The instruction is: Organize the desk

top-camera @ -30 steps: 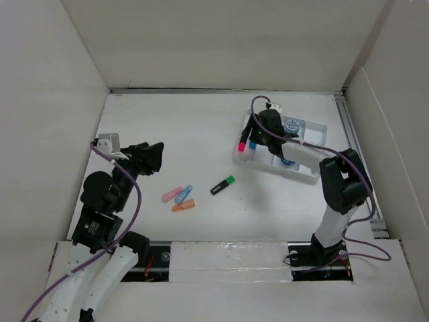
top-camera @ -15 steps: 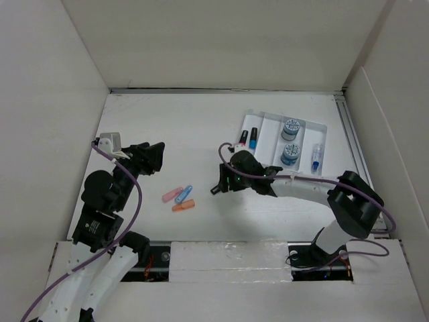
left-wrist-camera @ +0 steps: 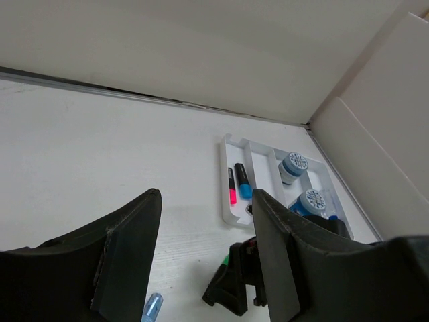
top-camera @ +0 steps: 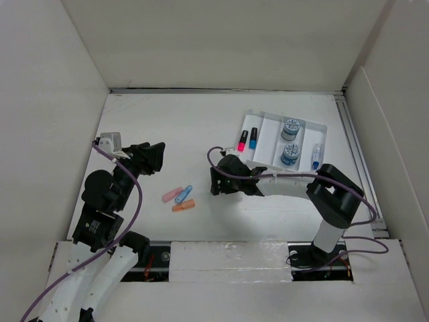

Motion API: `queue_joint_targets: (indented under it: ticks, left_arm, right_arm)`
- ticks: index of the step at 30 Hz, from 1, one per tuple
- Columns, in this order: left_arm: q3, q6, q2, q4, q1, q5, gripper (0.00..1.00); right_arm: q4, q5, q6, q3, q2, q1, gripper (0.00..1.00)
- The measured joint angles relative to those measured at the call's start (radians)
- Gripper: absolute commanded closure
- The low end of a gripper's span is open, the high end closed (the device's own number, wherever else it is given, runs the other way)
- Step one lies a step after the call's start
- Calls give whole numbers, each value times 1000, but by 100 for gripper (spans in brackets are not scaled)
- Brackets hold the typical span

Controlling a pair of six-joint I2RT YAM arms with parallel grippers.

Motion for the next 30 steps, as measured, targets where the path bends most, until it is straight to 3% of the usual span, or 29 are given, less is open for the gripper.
queue_joint_targets:
  ticks: [9,12,16,20,30]
  left_arm:
    - [0,0,0,0,0,-1,48]
    - [0,1,0,0,0,-1,48]
    - [0,1,1,0,0,-1,48]
    - [0,1,2,0,0,-1,48]
    - [0,1,3,0,0,0,49]
  right_arm:
    - [-34,161,-35,153,129,13,25]
    - [-39,209,-50,158,140,31,37]
    - [-40,280,-60,161,160,56,63]
    - [-38,325,-60,174,176,67,73]
    - [-23,295,-84,140,77,16,75]
